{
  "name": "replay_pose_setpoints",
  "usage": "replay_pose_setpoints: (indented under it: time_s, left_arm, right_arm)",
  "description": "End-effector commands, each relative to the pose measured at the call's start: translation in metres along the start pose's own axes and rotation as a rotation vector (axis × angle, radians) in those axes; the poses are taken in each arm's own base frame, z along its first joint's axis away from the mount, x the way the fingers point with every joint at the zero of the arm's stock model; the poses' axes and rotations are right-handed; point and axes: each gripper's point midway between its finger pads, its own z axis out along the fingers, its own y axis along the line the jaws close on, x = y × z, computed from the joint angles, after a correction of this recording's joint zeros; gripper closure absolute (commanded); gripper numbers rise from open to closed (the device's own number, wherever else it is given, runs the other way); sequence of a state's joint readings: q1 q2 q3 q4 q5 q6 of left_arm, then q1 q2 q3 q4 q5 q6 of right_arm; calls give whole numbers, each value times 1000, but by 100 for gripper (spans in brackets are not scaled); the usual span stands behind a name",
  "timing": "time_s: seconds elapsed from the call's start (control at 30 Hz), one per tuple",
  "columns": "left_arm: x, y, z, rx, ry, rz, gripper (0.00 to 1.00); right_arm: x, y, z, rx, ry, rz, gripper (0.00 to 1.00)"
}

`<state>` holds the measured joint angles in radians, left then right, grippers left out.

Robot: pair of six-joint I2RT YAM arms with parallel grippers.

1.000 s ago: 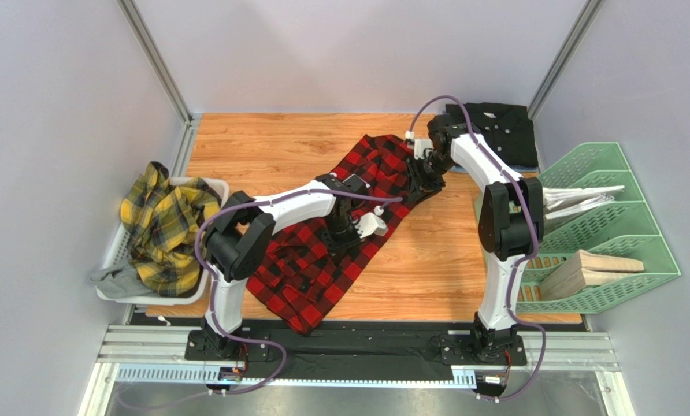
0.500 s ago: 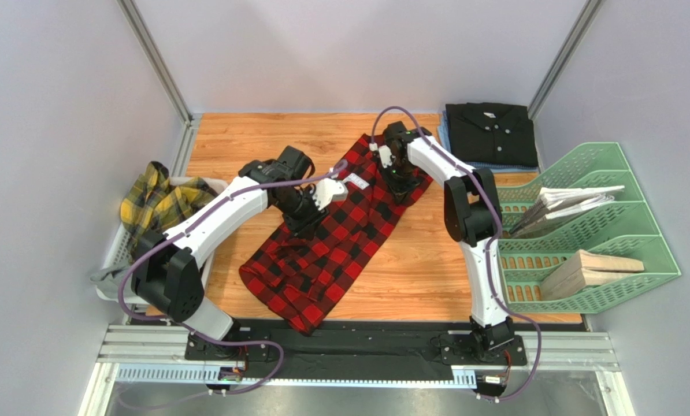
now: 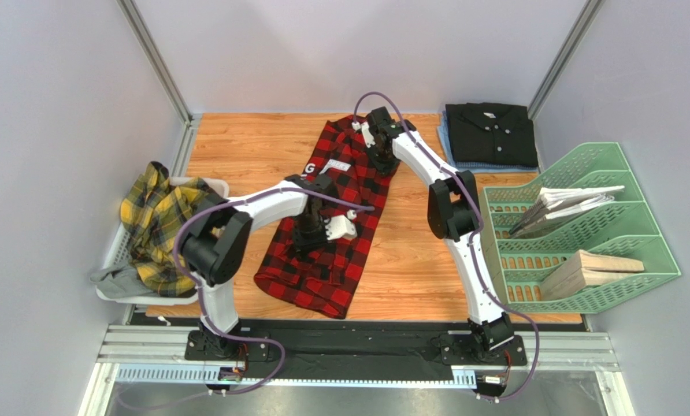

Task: Fold and stack the long sleeve shirts
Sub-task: Fold the shirt

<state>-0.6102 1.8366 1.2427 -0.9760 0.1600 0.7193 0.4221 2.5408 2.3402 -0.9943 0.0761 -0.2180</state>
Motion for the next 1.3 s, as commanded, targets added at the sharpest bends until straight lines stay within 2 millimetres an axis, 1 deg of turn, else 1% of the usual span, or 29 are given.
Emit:
replay_pose_setpoints:
  time_s: [0.0,0.07,0.1,0.13,0.23,0.3,0.33,0.37,0.43,0.47,0.5,0.53,0.57,0.6,0.63,0.67,0.7,0.77,0.8,0.87,0.9,0.93,1.0,1.03,1.07,1.13,1.17,1.2,1.27]
  left_arm:
    - [-28,-16,17,39,37,51,78]
    - [-43,-39,23,84,55,50,78]
    - [-57,-46,27,119,49,48,79]
    - [-65,-59,29,146,65,57,79]
    - [-100,-73,32,209,21,12,79]
    - [-119,-75,31,232,-11,-14,80]
    - [-120,-74,30,235,-13,-20,80]
    - [-121,-71,27,224,-18,-20,79]
    - [-120,-68,12,198,-68,-18,70]
    - [-121,-69,1,198,-101,-17,65]
    - [-126,-78,-28,227,-205,-6,56]
    - [-127,-86,-45,248,-253,4,52]
    - [-129,-93,-63,258,-307,24,48]
    - [-132,-108,-99,257,-415,71,43]
    - [-135,-113,-117,234,-481,107,41]
    - [-134,-117,-133,204,-539,138,39]
    - [-122,-127,-157,142,-617,181,23]
    - [-117,-124,-176,4,-714,301,11]
    - [-98,-128,-175,-61,-730,349,1]
    - [-94,-122,-174,-178,-786,460,1]
    - [-77,-123,-160,-225,-776,469,1]
    - [-77,-120,-162,-274,-805,497,1]
    - [-63,-131,-151,-286,-793,649,1]
    - [-52,-137,-138,-259,-754,684,1]
    - [-47,-137,-129,-254,-737,690,1]
    - [-31,-133,-99,-253,-667,713,6]
    - [-28,-132,-90,-248,-654,726,6]
    - [-25,-134,-77,-237,-650,747,6]
    - [-26,-139,-65,-205,-644,762,6]
  right_arm:
    - [-51,-38,-69,9,-238,102,76]
    - [-48,-45,-87,-61,-263,141,73]
    - [-51,-49,-113,-65,-299,150,70]
    - [-41,-55,-116,-93,-288,165,68]
    - [-25,-62,-145,-130,-283,176,64]
    - [-2,-56,-147,-184,-226,184,62]
    - [0,-58,-165,-209,-255,175,61]
    - [13,-54,-163,-230,-226,180,59]
    - [17,-56,-191,-262,-280,164,55]
    - [19,-56,-203,-279,-303,159,53]
    - [25,-53,-208,-303,-314,159,46]
    - [25,-54,-222,-355,-357,166,42]
    - [18,-56,-253,-352,-447,153,37]
    - [17,-57,-266,-364,-492,149,29]
    - [20,-55,-278,-396,-533,148,25]
    - [15,-56,-305,-372,-622,107,20]
    - [15,-53,-317,-364,-659,74,3]
    - [20,-41,-331,-390,-712,6,0]
    - [23,-36,-351,-375,-762,-36,0]
    - [31,-25,-350,-410,-787,-54,0]
    - [37,-18,-357,-407,-814,-150,0]
    - [47,0,-363,-480,-840,-265,0]
    - [91,31,-341,-593,-743,-357,0]
    - [106,44,-335,-529,-735,-551,0]
    - [146,61,-296,-578,-618,-563,0]
    - [181,75,-280,-477,-633,-760,0]
    - [185,78,-272,-415,-684,-848,0]
    - [222,94,-240,-456,-629,-877,0]
    - [239,115,-238,-421,-673,-1037,0]
